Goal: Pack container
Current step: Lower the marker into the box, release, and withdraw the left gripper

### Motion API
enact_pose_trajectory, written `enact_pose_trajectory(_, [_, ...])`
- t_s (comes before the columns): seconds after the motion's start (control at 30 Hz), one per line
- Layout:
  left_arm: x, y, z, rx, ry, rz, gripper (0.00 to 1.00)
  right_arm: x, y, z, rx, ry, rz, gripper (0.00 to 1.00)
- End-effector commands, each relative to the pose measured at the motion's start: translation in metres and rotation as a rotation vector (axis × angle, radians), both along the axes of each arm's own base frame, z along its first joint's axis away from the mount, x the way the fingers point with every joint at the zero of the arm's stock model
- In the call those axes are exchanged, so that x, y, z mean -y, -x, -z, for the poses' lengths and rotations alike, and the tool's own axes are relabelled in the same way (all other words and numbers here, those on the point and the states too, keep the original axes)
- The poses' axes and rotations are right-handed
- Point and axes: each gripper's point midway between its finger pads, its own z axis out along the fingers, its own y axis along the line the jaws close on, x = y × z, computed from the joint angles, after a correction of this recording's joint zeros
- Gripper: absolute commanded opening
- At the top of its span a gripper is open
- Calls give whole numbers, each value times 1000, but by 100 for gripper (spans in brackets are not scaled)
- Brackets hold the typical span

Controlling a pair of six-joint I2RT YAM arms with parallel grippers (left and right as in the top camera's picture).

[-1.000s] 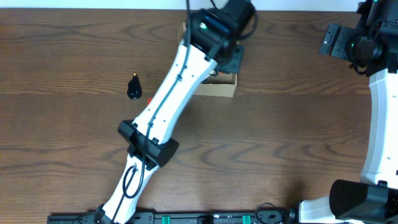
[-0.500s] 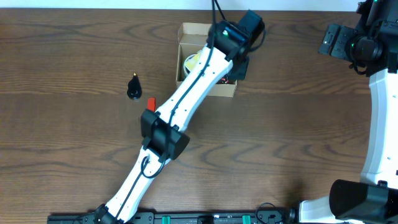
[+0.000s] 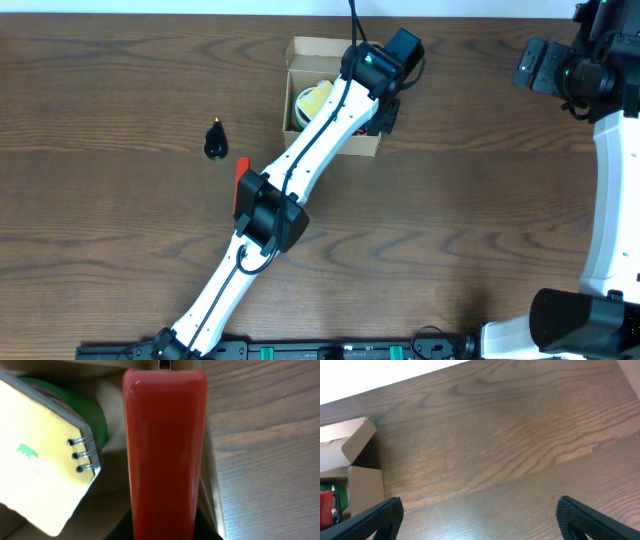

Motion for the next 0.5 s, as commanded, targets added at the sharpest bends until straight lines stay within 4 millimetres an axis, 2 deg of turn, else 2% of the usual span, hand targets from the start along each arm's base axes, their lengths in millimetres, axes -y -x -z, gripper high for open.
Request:
enact_pose_trajectory(0.0, [-6, -10, 5, 15, -9, -11, 11, 5, 1, 5, -15, 4, 15, 99])
enact_pose_trajectory(0.47, [-5, -23, 7, 42, 25, -59, 13, 5, 1, 5, -15, 4, 15, 99])
